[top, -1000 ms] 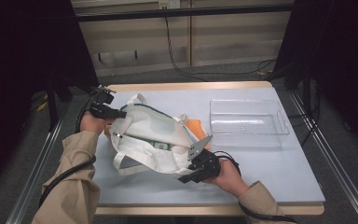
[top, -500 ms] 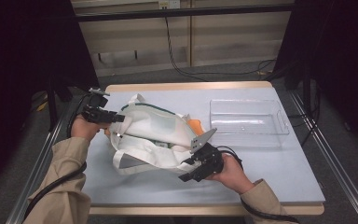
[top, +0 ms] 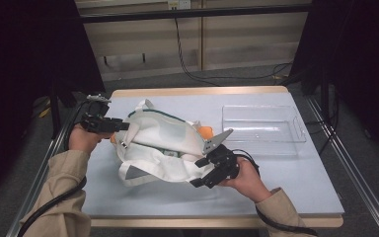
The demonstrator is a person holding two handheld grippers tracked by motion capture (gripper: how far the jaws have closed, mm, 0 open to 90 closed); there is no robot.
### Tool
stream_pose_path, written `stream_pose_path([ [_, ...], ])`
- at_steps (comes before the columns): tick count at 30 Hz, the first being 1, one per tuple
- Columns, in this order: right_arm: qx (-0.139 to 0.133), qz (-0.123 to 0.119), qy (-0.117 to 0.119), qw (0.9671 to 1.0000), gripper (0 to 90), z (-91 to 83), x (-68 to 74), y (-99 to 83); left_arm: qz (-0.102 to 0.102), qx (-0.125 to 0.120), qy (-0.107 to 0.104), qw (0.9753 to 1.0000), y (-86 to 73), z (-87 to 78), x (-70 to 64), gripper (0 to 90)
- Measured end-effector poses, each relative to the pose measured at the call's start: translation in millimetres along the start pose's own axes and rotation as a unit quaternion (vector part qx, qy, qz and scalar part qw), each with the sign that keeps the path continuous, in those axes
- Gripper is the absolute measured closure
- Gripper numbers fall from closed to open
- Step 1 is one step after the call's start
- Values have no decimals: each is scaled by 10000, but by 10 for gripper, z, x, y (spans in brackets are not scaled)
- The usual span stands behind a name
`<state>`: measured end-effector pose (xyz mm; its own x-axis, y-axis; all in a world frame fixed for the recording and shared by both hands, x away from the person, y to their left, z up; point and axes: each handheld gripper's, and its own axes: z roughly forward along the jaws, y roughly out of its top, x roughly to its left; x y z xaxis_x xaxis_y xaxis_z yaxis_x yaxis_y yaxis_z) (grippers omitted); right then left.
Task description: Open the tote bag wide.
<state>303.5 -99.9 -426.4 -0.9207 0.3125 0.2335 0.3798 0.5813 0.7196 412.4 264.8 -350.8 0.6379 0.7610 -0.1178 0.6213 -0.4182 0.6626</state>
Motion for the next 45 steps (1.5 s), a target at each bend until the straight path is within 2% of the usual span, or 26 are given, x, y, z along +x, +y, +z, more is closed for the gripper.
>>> stream_pose_path([
  [6,-46,44,-96,9999,254,-35,-1,21,166,56,-29,9998,75,-53,-74,592],
  [10,-152,127,-115,9997,255,-57,-15,38,173,51,-117,9998,89,-65,-143,593],
  [12,-79,109,-224,9997,255,-67,-11,64,271,83,-127,9995,89,-71,-171,593],
  [16,-99,81,-337,9994,256,-129,-17,128,276,31,-193,9994,83,-77,-236,592],
  [17,-120,99,-320,9994,258,-144,-17,142,317,61,-239,9992,86,-85,-244,593],
  [18,-122,79,-387,9991,258,-160,-25,167,457,113,-236,9986,91,-88,-263,592],
  [22,-184,48,-483,9987,263,-162,-45,195,518,106,-293,9982,83,-67,-297,593],
  [23,-152,63,-534,9984,263,-155,-57,205,492,93,-368,9981,74,-55,-305,594],
  [25,-144,127,-566,9982,269,-149,-76,216,504,92,-366,9980,56,-34,-325,601],
  [28,-172,155,-612,9979,289,-146,-102,245,573,100,-389,9975,37,-12,-351,619],
  [32,-170,108,-619,9979,319,-142,-132,306,620,88,-538,9966,30,22,-403,632],
  [34,-150,95,-638,9978,327,-138,-144,334,683,54,-502,9964,31,45,-425,634],
  [35,-145,95,-641,9978,329,-135,-149,351,661,75,-563,9962,32,57,-435,636],
  [36,-122,62,-663,9977,343,-132,-163,384,605,34,-538,9967,28,72,-451,639],
  [37,-123,44,-677,9976,353,-128,-170,392,688,88,-566,9960,33,72,-447,645],
  [40,-111,20,-690,9976,372,-122,-188,411,663,66,-574,9961,24,114,-470,660],
  [41,-102,18,-694,9975,416,-110,-211,428,709,97,-586,9957,15,132,-478,688],
  [42,-102,18,-694,9975,416,-110,-211,428,709,97,-586,9957,15,132,-478,694],
  [45,-153,29,-728,9972,494,-100,-227,452,742,119,-601,9954,-6,169,-507,707],
])
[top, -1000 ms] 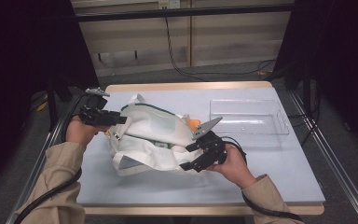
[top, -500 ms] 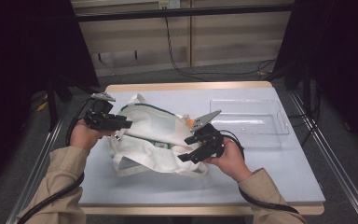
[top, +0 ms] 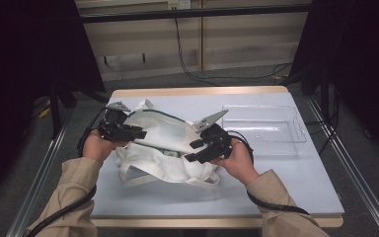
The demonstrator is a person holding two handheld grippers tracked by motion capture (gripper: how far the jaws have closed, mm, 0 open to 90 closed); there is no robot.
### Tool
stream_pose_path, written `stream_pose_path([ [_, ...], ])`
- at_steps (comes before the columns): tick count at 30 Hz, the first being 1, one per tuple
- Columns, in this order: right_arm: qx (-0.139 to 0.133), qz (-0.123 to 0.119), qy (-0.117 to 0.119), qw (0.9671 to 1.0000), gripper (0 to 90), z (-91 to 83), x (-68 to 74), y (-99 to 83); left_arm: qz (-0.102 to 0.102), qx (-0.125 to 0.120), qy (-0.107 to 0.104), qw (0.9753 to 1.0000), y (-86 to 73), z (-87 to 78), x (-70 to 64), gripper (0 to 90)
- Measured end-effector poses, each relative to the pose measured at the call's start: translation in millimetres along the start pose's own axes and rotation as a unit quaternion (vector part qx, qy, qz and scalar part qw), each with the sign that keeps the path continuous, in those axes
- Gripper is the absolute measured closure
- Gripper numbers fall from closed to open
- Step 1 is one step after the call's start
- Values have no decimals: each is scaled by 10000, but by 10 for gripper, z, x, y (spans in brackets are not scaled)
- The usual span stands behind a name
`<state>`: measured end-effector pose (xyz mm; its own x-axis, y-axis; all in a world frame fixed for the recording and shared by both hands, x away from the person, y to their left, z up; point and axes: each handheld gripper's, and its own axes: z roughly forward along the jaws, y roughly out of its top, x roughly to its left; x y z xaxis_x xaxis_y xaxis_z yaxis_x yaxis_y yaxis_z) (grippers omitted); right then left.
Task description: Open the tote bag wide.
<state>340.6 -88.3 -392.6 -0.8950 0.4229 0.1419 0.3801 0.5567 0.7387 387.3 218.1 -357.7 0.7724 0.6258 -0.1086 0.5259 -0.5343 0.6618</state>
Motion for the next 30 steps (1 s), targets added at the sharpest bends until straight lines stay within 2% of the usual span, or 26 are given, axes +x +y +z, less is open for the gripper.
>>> stream_pose_path([
  [1,-40,37,-71,10000,548,9,-7,18,2,15,-35,10000,-6,19,-7,717],
  [6,-68,33,-110,9999,577,2,-24,63,8,19,-92,10000,-36,97,-57,741],
  [9,-25,-21,-155,9999,613,3,-36,95,105,54,-111,9999,-49,134,-86,755],
  [11,-26,-14,-149,9999,612,1,-41,99,69,44,-126,9999,-62,158,-100,758],
  [15,-86,113,-284,9995,528,-69,-95,124,139,110,-218,9996,-73,194,-74,773],
  [16,-114,142,-323,9993,522,-97,-118,129,107,84,-240,9996,-75,207,-79,778],
  [18,-126,187,-361,9991,503,-134,-143,137,183,105,-292,9993,-72,222,-72,786],
  [19,-91,163,-495,9986,481,-173,-163,141,204,113,-305,9993,-74,233,-78,789],
  [22,-149,265,-542,9981,472,-206,-194,132,228,112,-328,9991,-86,272,-97,798],
  [23,-134,275,-582,9978,470,-209,-196,130,291,179,-355,9988,-92,286,-98,804],
  [25,-155,284,-587,9978,464,-212,-200,126,302,171,-351,9988,-93,296,-108,806],
  [26,-166,292,-581,9977,462,-216,-199,125,246,156,-358,9989,-93,305,-124,807],
  [30,-153,264,-617,9976,459,-238,-174,136,314,143,-380,9987,-77,320,-144,819],
])
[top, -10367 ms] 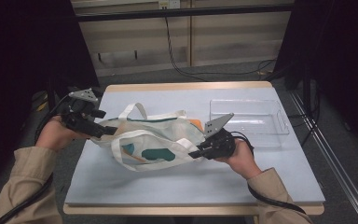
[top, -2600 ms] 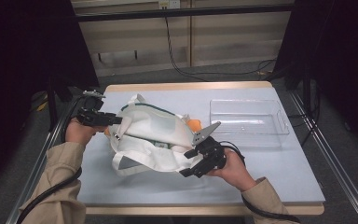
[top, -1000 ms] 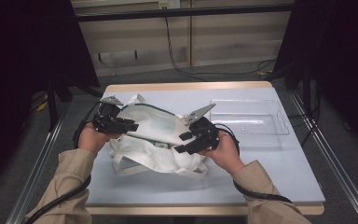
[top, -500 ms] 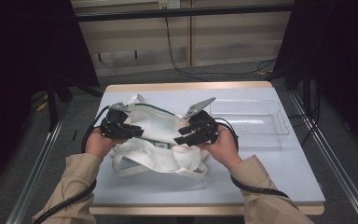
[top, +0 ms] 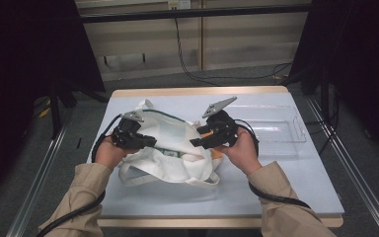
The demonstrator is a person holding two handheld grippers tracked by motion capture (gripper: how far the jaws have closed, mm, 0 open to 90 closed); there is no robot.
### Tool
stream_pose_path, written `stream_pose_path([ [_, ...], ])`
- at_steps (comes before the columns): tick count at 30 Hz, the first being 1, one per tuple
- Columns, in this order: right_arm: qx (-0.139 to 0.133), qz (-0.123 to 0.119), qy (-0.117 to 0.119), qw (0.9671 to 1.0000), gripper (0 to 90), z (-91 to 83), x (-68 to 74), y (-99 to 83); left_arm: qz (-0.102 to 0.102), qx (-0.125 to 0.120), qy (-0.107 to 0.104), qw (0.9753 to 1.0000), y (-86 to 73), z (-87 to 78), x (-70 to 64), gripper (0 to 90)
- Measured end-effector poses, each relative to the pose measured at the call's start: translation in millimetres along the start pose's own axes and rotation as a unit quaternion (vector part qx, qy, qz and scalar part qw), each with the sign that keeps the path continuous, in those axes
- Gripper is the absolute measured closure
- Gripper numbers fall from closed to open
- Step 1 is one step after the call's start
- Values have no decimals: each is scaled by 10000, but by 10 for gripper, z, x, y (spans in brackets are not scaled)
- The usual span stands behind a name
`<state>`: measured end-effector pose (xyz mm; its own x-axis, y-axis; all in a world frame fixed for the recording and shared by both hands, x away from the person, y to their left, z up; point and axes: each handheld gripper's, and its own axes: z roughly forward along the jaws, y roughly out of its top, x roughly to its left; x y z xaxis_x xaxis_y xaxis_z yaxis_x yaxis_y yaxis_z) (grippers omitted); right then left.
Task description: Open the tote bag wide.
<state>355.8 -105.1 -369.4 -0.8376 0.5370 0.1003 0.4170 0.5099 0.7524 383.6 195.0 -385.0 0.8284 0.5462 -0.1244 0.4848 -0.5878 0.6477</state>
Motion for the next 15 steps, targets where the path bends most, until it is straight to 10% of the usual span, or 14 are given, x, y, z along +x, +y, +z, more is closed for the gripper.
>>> stream_pose_path([
  [15,53,81,-55,9999,460,40,-49,-59,54,66,7,10000,-33,76,-38,863],
])
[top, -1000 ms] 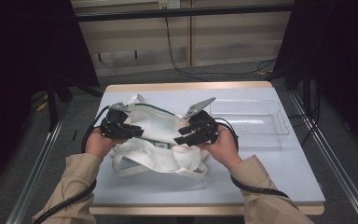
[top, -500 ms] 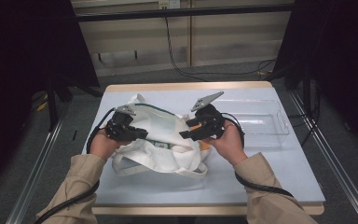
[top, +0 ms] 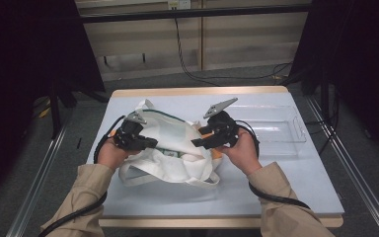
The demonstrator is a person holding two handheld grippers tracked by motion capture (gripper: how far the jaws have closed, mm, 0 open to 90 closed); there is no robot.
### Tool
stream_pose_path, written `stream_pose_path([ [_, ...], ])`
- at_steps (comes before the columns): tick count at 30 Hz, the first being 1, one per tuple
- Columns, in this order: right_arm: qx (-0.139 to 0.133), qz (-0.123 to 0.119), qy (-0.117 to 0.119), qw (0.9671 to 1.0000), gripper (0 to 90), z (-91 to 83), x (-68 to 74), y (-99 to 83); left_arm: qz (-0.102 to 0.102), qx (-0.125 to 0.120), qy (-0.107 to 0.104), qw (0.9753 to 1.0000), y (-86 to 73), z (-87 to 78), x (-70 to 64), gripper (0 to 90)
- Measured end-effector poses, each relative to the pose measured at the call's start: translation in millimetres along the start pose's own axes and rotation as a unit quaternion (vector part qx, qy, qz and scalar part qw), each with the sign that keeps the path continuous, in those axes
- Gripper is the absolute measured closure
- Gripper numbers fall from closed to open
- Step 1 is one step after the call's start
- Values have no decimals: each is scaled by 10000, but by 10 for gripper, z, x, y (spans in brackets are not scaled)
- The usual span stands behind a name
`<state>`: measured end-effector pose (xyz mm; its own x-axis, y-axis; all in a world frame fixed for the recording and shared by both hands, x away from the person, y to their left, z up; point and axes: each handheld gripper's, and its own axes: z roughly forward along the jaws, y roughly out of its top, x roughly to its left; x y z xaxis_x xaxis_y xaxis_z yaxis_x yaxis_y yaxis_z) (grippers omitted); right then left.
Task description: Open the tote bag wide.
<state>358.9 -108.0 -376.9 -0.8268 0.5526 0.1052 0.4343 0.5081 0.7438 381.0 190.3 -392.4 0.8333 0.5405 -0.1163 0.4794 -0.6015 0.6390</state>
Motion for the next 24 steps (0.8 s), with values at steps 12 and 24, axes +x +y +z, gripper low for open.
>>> stream_pose_path([
  [12,150,82,-88,9998,657,104,-143,-111,68,6,-84,9999,-56,13,-28,882],
  [24,259,197,-155,9993,875,126,-243,-86,160,64,-155,9997,-133,30,-59,900],
])
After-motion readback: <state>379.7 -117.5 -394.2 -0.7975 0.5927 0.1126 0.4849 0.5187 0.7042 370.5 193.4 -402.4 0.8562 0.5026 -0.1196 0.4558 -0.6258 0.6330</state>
